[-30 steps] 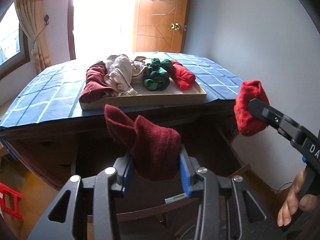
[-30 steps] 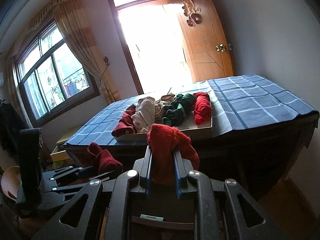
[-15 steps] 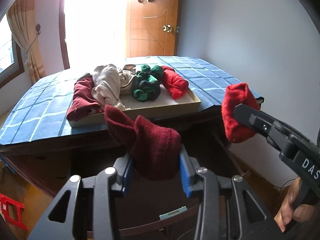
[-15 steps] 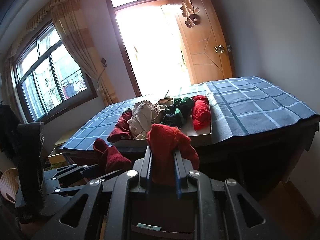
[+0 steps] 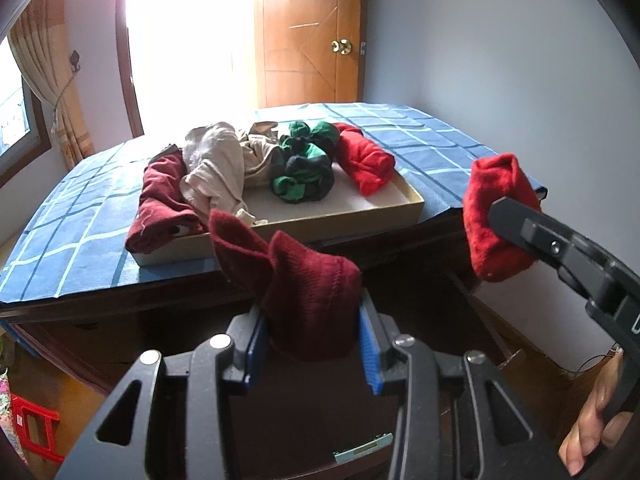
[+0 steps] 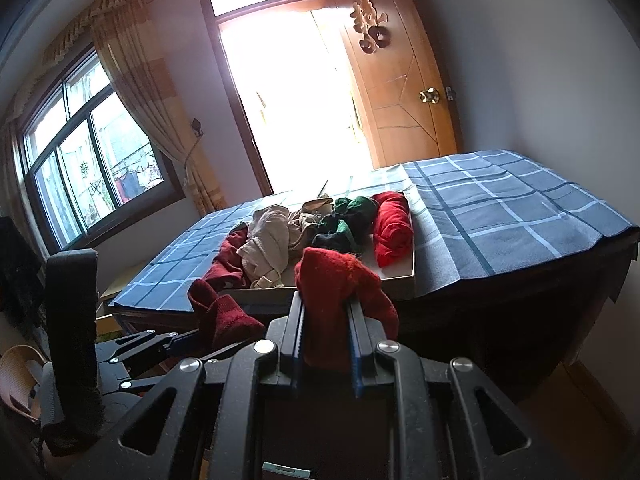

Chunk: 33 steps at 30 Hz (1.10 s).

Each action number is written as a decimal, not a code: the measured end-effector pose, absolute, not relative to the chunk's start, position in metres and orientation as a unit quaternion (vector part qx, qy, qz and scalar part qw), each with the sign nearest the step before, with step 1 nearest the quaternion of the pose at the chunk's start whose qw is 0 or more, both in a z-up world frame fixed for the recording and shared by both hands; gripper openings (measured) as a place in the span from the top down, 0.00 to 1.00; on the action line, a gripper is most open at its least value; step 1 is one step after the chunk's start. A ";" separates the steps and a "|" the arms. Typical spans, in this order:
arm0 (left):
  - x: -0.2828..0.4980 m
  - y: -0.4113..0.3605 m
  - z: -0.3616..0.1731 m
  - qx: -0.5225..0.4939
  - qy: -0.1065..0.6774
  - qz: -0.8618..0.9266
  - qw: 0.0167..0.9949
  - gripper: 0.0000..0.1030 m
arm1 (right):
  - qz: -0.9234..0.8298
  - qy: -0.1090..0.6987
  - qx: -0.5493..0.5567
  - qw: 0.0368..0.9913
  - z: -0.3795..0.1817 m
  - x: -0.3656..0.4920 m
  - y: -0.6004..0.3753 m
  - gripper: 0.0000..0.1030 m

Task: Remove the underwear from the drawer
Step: 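Lift the dark red sock and red sock out of the drawer, then carry both socks over the tray and lower them onto the clothes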

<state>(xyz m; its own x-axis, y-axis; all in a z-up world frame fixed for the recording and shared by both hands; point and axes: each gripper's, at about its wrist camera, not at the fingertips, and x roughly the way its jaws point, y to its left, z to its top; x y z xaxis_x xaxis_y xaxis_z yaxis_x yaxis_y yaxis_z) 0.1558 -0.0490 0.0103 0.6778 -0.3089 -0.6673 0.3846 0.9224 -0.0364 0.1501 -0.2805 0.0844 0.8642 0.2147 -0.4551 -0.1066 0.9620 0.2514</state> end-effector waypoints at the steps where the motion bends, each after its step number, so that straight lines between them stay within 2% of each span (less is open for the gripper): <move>1: 0.158 -0.050 0.010 0.054 0.355 -0.190 0.914 0.62 | 0.084 0.249 0.110 0.959 0.083 0.152 -0.281 0.80; 33: 0.215 -0.069 0.048 0.054 0.335 -0.208 0.917 0.62 | 0.077 0.240 0.121 0.960 0.108 0.212 -0.292 0.80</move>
